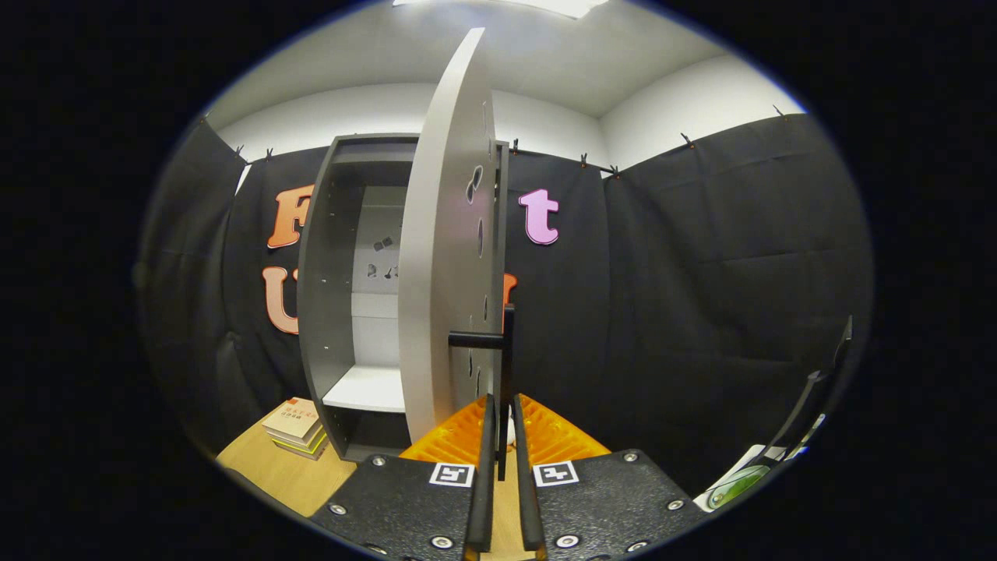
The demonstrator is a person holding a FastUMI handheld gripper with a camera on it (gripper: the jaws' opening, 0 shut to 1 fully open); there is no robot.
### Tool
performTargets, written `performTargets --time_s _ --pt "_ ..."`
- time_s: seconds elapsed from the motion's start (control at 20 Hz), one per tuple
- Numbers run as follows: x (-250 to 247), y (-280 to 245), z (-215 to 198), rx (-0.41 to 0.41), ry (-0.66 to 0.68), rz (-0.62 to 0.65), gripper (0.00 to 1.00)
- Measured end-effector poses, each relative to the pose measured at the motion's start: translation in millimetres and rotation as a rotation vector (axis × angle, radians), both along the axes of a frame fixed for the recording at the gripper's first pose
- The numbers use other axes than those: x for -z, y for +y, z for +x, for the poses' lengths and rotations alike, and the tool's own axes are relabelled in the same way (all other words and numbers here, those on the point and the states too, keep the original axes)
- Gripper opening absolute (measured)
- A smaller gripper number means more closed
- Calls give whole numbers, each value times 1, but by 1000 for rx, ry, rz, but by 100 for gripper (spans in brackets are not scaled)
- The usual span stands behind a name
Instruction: Open the shoe cabinet door, grab the shoes and put them into the shoe cabinet, then close the shoe cabinet door.
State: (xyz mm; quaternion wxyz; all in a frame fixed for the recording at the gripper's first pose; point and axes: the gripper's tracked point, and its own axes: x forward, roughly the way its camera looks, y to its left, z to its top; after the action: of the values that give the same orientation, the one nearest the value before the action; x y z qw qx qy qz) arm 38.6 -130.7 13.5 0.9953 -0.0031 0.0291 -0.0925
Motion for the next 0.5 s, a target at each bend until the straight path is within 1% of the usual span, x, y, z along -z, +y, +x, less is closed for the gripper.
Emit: performTargets --time_s 0.05,0.15,0.3,0.5 --pt "0 -4 0 2 -2 0 15" --pt "1 -8 -1 -4 2 14 22" --pt "2 -14 -2 -4 1 -4 32" --pt "1 -24 -1 -6 1 -4 43"
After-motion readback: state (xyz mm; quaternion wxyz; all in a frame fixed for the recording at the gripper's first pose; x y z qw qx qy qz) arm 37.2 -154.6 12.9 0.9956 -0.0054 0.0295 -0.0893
